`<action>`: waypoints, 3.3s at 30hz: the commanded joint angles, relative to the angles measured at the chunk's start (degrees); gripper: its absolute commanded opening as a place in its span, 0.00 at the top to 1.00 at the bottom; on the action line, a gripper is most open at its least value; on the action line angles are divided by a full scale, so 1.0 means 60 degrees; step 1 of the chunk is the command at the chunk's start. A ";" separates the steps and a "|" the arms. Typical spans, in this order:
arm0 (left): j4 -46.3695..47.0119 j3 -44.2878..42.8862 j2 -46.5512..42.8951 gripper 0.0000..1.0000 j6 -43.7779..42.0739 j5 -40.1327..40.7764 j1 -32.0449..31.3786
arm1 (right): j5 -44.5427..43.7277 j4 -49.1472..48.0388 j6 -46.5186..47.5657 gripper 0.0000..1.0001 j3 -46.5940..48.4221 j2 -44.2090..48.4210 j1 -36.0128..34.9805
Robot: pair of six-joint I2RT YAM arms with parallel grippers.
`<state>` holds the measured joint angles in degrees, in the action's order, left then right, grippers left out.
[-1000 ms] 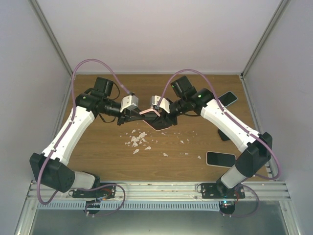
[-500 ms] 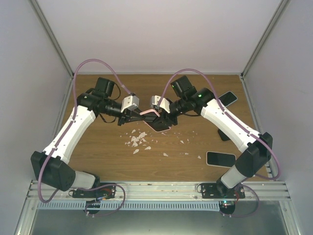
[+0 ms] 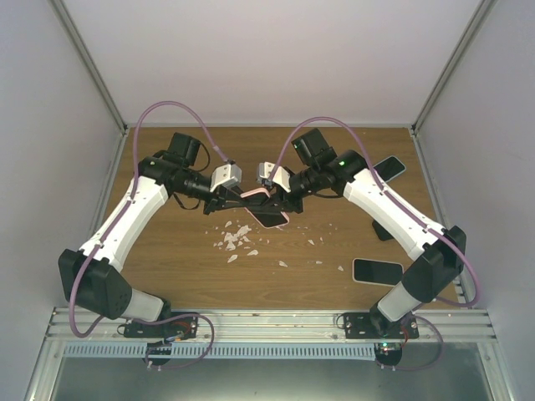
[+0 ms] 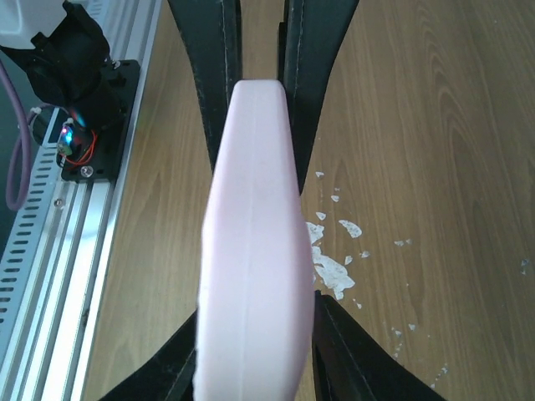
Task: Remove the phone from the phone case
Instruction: Pick up the phone at the center of the board, then remove the phone case from the phone.
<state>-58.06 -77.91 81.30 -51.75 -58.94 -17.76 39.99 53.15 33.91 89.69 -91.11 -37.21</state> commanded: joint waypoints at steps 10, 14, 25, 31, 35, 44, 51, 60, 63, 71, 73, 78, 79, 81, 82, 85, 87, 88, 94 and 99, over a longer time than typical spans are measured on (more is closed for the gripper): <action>0.0642 -0.0212 -0.0206 0.99 0.0310 0.0140 -0.0239 | 0.0357 0.0120 -0.0304 0.93 0.0646 -0.0251 -0.0009; 0.1232 -0.0104 -0.0421 0.78 0.0995 0.0312 -0.0220 | 0.0377 0.0060 -0.0485 0.99 0.0757 -0.0230 0.0034; 0.1964 -0.0099 -0.0684 0.14 0.2381 -0.0146 0.0348 | 0.2134 -0.1361 -0.2179 0.99 0.1328 -0.0256 0.1283; 0.3659 0.0691 -0.1301 0.11 0.3999 -0.0881 0.1093 | 0.3624 -0.2746 -0.4068 0.99 0.1691 -0.0441 0.2269; 0.5154 0.1347 -0.1692 0.14 0.5358 -0.1342 0.1100 | 0.5377 -0.3698 -0.5539 1.00 0.1693 -0.0640 0.2856; 0.8470 0.3201 -0.2014 0.23 0.9170 -0.1580 0.1021 | 0.6908 -0.6191 -0.8329 1.00 0.1153 -0.0693 0.2909; 0.9015 0.3300 -0.1777 0.35 0.9911 -0.1401 0.0834 | 0.6960 -0.7427 -0.9589 0.99 0.0476 -0.0403 0.2912; 0.9249 0.3059 -0.1503 0.44 1.0000 -0.1272 0.0390 | 0.6729 -0.8081 -1.0354 0.99 0.0092 -0.0383 0.2910; 0.9181 0.2956 -0.1364 0.50 1.0002 -0.1241 0.0270 | 0.6739 -0.8113 -1.0399 0.99 0.0099 -0.0448 0.2919; 0.9037 0.2732 -0.0979 0.65 0.9796 -0.0714 0.0118 | 0.6909 -0.8414 -1.0714 0.99 -0.0007 -0.0487 0.2910; 0.9004 0.2702 -0.0939 0.69 0.9768 -0.0631 0.0118 | 0.6975 -0.8586 -1.0850 1.00 -0.0056 -0.0483 0.2920; 0.9018 0.2828 -0.0868 0.80 0.9788 -0.0584 0.0122 | 0.7140 -0.8812 -1.1021 1.00 -0.0112 -0.0441 0.2916; 0.9029 0.2864 -0.0864 0.81 0.9782 -0.0565 0.0126 | 0.7170 -0.8826 -1.1049 1.00 -0.0143 -0.0422 0.2909; 0.9073 0.2916 -0.0878 0.83 0.9757 -0.0565 0.0133 | 0.7258 -0.9033 -1.1223 1.00 -0.0247 -0.0382 0.2915; 0.9090 0.2941 -0.0891 0.85 0.9727 -0.0563 0.0133 | 0.7304 -0.9240 -1.1371 0.99 -0.0306 -0.0364 0.2909; 0.9106 0.2994 -0.0882 0.88 0.9629 -0.0588 0.0139 | 0.7520 -0.9915 -1.1899 0.99 -0.0455 -0.0334 0.2907; 0.9083 0.2971 -0.0873 0.89 0.9513 -0.0666 0.0143 | 0.7646 -1.0222 -1.2176 1.00 -0.0561 -0.0327 0.2907; 0.9065 0.2946 -0.0889 0.90 0.9440 -0.0709 0.0138 | 0.7718 -1.0394 -1.2303 0.99 -0.0618 -0.0302 0.2906; 0.8978 0.2919 -0.0938 0.92 0.9240 -0.0827 0.0140 | 0.7889 -1.0862 -1.2755 0.99 -0.0759 -0.0229 0.2907; 0.8936 0.2936 -0.0858 0.94 0.9229 -0.0666 0.0149 | 0.7982 -1.1062 -1.2955 0.99 -0.0760 -0.0179 0.2916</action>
<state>-5.80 -59.99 75.20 5.39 -66.67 -16.86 81.38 -10.22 -38.85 84.68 -95.83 -19.00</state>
